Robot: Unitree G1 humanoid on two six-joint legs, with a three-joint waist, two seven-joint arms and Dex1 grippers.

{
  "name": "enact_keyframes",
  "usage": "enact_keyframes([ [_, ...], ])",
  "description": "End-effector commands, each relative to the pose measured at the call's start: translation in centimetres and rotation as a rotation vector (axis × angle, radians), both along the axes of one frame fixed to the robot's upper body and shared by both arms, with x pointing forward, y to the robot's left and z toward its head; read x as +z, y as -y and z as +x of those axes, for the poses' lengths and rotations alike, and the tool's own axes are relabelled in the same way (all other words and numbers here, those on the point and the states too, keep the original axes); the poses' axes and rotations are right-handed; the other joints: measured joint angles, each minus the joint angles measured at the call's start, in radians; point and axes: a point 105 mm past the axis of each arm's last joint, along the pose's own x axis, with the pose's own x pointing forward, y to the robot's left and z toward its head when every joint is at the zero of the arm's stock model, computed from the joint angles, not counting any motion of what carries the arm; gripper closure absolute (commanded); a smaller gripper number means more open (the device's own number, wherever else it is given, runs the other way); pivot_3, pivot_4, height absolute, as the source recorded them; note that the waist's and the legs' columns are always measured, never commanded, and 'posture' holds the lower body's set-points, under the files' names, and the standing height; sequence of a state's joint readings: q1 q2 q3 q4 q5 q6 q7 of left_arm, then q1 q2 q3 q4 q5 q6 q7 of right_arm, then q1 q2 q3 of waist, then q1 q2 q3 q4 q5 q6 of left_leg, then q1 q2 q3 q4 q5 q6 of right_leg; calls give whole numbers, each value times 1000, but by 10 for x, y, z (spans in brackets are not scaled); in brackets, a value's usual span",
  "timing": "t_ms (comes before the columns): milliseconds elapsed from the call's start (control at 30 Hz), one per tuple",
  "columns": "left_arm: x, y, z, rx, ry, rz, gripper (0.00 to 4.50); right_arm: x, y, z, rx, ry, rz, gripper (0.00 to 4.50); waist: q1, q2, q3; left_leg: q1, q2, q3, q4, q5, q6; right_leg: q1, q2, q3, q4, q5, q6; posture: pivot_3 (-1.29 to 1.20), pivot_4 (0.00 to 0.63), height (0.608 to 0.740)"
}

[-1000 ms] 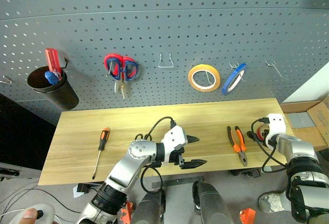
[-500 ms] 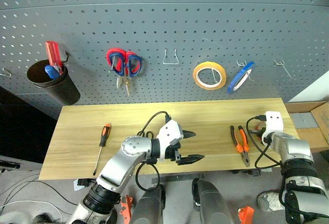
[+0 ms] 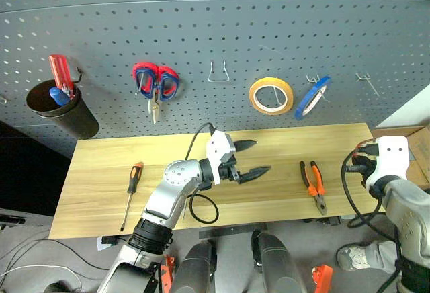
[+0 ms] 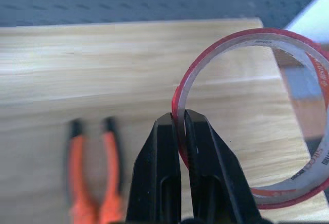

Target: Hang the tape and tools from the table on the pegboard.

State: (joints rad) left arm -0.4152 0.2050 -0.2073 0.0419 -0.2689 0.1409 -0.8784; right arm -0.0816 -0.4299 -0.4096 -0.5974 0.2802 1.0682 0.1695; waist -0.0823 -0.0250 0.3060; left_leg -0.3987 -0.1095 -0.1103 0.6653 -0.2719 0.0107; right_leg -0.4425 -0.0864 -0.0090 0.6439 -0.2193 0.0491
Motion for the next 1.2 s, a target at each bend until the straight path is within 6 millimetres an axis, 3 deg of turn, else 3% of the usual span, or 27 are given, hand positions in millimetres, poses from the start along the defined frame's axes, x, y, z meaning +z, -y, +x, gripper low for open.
enact_keyframes([
  [33,19,0,4,26,65,-84,454,41,-15,-4,71,195,-46,4467,-12,0,0,0,0,2,0,0,0,0,0,0,0,1,1,-364,283,740],
  [200,29,-6,10,85,110,-126,454,86,-26,17,88,413,-35,4467,-49,1,-1,1,0,5,1,2,3,0,0,1,1,5,2,-346,253,740],
  [400,36,-13,12,138,151,-145,454,104,-27,49,125,510,-31,4467,-56,3,-9,2,0,4,1,4,4,0,1,0,2,9,-1,-295,229,740],
  [867,36,-25,8,211,168,-132,454,78,-24,87,218,459,69,4467,-46,7,-22,1,-1,5,1,5,3,0,1,1,2,11,-2,-222,200,740],
  [1167,40,-28,11,242,178,-131,454,65,-36,128,276,430,53,4467,-45,8,-26,2,0,7,2,6,3,0,1,2,3,12,-4,-198,200,740],
  [1200,41,-28,11,243,179,-132,454,63,-37,131,271,420,60,4291,-44,8,-26,2,0,7,2,6,3,0,1,2,3,12,-4,-197,198,740],
])
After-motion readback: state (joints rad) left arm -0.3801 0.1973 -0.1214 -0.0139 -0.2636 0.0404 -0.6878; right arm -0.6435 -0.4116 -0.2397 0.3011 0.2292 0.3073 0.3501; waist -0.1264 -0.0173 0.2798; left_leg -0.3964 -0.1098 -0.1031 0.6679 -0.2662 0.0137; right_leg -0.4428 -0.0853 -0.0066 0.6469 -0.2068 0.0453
